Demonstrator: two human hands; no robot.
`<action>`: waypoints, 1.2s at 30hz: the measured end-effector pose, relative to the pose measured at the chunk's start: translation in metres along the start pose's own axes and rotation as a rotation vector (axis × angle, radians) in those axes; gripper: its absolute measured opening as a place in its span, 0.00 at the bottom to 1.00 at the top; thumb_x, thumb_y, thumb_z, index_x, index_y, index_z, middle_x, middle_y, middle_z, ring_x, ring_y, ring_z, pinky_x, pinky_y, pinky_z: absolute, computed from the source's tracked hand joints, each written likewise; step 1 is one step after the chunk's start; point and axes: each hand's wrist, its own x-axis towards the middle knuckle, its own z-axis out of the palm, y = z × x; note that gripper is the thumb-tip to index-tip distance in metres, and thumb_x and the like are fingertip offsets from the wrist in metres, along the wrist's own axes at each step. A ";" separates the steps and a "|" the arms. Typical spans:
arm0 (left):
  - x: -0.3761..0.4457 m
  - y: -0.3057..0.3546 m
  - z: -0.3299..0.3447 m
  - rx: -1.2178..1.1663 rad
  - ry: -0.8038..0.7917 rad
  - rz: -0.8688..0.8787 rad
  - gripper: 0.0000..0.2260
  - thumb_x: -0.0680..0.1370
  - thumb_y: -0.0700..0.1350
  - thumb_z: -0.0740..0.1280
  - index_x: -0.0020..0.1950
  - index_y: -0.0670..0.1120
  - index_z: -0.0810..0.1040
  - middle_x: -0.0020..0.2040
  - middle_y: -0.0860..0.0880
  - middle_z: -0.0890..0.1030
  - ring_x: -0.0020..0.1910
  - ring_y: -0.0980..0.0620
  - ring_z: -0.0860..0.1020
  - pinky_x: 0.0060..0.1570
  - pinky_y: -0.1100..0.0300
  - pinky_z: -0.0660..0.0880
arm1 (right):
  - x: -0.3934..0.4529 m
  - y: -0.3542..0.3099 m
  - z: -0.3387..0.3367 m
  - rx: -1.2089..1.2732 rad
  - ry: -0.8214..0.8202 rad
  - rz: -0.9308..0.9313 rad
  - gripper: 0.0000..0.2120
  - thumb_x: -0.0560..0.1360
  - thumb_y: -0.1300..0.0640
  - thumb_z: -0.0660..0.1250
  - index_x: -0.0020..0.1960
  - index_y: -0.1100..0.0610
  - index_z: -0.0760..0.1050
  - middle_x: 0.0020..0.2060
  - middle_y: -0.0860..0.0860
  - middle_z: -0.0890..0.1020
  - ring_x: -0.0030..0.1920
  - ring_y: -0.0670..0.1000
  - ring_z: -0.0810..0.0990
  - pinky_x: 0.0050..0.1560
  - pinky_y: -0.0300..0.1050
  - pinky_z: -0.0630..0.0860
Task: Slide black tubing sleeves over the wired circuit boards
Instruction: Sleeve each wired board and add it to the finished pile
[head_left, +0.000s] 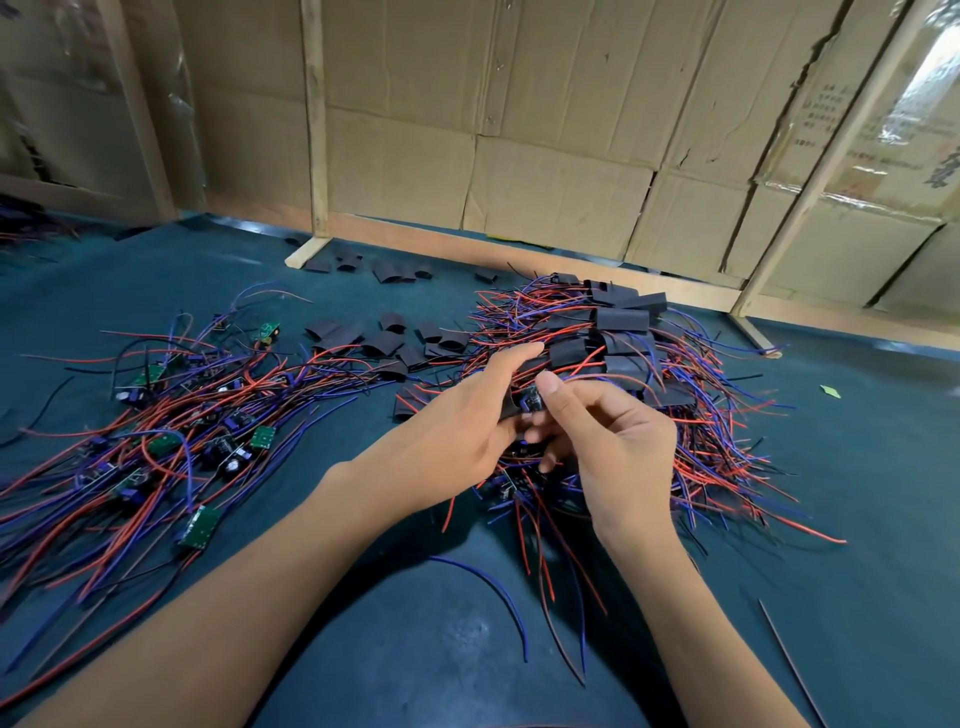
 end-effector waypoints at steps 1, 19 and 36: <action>0.000 -0.001 -0.001 0.005 -0.003 0.001 0.31 0.81 0.38 0.63 0.80 0.54 0.53 0.51 0.49 0.77 0.48 0.65 0.75 0.49 0.70 0.69 | 0.000 0.000 0.000 0.003 -0.014 0.006 0.10 0.74 0.54 0.75 0.37 0.57 0.83 0.31 0.57 0.82 0.29 0.55 0.80 0.25 0.42 0.74; -0.003 0.004 0.000 -0.067 -0.105 0.069 0.30 0.83 0.45 0.63 0.80 0.55 0.51 0.44 0.51 0.82 0.37 0.63 0.77 0.41 0.72 0.71 | 0.006 0.006 -0.009 0.018 -0.093 0.112 0.03 0.72 0.58 0.76 0.44 0.57 0.84 0.26 0.54 0.69 0.21 0.50 0.63 0.20 0.38 0.62; -0.004 0.002 -0.010 -0.102 -0.176 -0.059 0.31 0.80 0.42 0.61 0.74 0.63 0.47 0.39 0.44 0.81 0.35 0.43 0.78 0.42 0.39 0.75 | 0.005 0.005 -0.014 -0.084 -0.279 0.101 0.07 0.76 0.61 0.73 0.51 0.53 0.87 0.38 0.57 0.84 0.33 0.51 0.78 0.24 0.41 0.71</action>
